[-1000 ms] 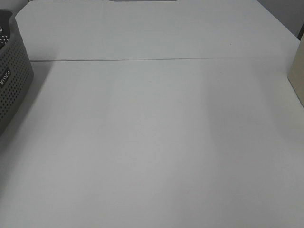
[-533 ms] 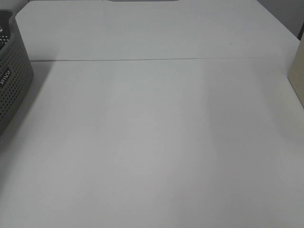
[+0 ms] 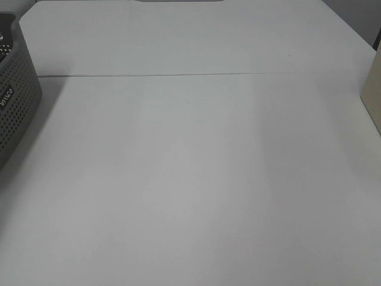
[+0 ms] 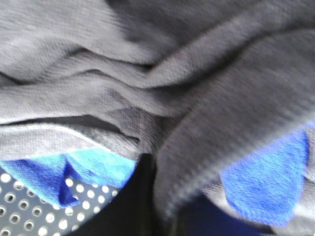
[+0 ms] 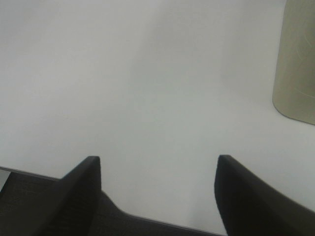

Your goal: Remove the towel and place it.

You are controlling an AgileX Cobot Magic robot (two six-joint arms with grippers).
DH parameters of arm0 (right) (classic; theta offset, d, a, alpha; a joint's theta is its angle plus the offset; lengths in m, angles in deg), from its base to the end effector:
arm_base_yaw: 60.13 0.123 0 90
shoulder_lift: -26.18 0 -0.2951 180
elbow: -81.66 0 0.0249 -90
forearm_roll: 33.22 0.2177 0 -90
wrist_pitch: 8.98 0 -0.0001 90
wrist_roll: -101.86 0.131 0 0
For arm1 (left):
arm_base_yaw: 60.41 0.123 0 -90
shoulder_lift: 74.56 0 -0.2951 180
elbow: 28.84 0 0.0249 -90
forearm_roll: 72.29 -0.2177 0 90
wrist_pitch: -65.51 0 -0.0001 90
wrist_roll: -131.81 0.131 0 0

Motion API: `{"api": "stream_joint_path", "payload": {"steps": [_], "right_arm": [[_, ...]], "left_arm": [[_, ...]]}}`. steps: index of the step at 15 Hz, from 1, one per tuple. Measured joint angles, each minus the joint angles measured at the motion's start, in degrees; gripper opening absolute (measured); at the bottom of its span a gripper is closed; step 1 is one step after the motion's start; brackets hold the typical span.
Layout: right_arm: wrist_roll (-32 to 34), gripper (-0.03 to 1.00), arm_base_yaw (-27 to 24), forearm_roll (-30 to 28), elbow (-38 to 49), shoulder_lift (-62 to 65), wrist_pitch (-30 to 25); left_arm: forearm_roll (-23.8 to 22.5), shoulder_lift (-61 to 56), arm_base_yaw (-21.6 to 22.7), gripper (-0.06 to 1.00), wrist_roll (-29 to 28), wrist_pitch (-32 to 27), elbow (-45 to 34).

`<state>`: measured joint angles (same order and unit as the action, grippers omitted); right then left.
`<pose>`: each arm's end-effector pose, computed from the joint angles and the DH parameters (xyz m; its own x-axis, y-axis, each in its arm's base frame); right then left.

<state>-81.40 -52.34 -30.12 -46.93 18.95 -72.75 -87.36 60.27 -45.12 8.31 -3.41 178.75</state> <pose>-0.0101 0.0050 0.2245 -0.5245 -0.1050 -0.8449 -0.1934 0.9811 -0.0019 0.4095 0.1449 0.1648 -0.6932 0.6987 0.1766 0.7207 0.6687 0.1831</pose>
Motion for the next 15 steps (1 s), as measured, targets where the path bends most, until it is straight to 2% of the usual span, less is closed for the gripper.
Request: {"api": "stream_joint_path", "payload": {"steps": [1, 4, 7, 8, 10, 15], "right_arm": [[0.0, 0.64, 0.0, 0.0, 0.0, 0.0, 0.0], [0.0, 0.64, 0.0, 0.0, 0.0, 0.0, 0.0], [0.0, 0.64, 0.0, 0.0, 0.0, 0.0, 0.0], [0.0, 0.64, 0.0, 0.0, 0.0, 0.0, 0.0], [0.0, 0.64, 0.0, 0.0, 0.0, 0.0, 0.0], [0.0, 0.64, 0.0, 0.0, 0.0, 0.0, 0.0]], "left_arm": [[0.0, -0.5, 0.0, 0.00, 0.1, -0.3, 1.1], [2.8, -4.8, -1.2, 0.00, -0.3, -0.5, 8.8], [12.7, -10.1, -4.7, 0.00, -1.4, -0.6, 17.8], [17.2, -13.6, -7.9, 0.00, -1.9, -0.6, 21.1], [18.0, -16.0, -10.4, 0.00, -2.0, -0.6, 21.7], [18.3, -24.6, -23.5, 0.00, -2.0, -0.7, 21.7]]}}
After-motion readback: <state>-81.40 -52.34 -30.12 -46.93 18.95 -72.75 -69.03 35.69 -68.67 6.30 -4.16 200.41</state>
